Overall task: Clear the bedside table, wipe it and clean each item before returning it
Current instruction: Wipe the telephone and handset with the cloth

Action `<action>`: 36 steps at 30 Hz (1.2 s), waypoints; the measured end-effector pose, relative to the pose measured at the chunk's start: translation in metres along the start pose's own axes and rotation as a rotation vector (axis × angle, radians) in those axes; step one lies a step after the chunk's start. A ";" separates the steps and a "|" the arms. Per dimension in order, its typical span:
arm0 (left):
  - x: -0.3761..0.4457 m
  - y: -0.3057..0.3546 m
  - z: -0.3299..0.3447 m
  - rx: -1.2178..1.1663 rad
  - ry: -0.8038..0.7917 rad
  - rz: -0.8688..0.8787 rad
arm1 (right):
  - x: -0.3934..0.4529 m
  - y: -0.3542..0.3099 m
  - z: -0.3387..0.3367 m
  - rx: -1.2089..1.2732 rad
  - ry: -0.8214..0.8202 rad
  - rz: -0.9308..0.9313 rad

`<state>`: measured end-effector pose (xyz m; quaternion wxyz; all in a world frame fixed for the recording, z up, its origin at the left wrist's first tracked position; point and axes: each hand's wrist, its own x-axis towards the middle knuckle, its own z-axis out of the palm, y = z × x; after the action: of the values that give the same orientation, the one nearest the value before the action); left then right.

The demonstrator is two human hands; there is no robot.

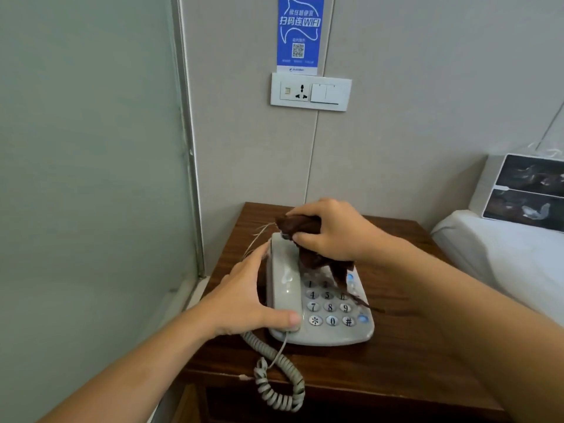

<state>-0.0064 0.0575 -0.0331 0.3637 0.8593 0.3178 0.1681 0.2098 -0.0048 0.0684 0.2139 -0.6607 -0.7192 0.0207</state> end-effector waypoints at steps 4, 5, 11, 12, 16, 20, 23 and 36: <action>-0.002 0.007 -0.003 0.045 0.008 0.027 | 0.021 0.004 0.037 -0.103 -0.151 -0.019; -0.001 0.008 -0.003 0.058 0.015 0.021 | 0.021 0.006 0.039 -0.080 -0.159 -0.015; 0.001 -0.001 0.002 0.093 0.000 -0.163 | 0.005 0.019 0.036 -0.093 -0.182 -0.049; 0.001 -0.002 0.003 0.097 -0.008 -0.179 | 0.002 0.018 0.035 -0.087 -0.182 -0.054; -0.001 0.000 0.003 0.121 -0.022 -0.196 | -0.005 0.003 0.027 -0.095 -0.218 -0.176; -0.005 0.007 0.002 0.124 -0.064 -0.189 | 0.009 0.007 0.026 -0.201 -0.165 -0.155; -0.004 0.005 0.003 0.121 -0.077 -0.218 | 0.028 0.013 0.031 -0.235 -0.090 -0.068; -0.007 0.013 -0.001 0.143 -0.077 -0.149 | 0.010 -0.007 0.030 -0.173 -0.142 -0.185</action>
<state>-0.0063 0.0462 -0.0235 0.3247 0.8630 0.3777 0.0845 0.1930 0.0115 0.0464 0.1057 -0.6045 -0.7894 -0.0144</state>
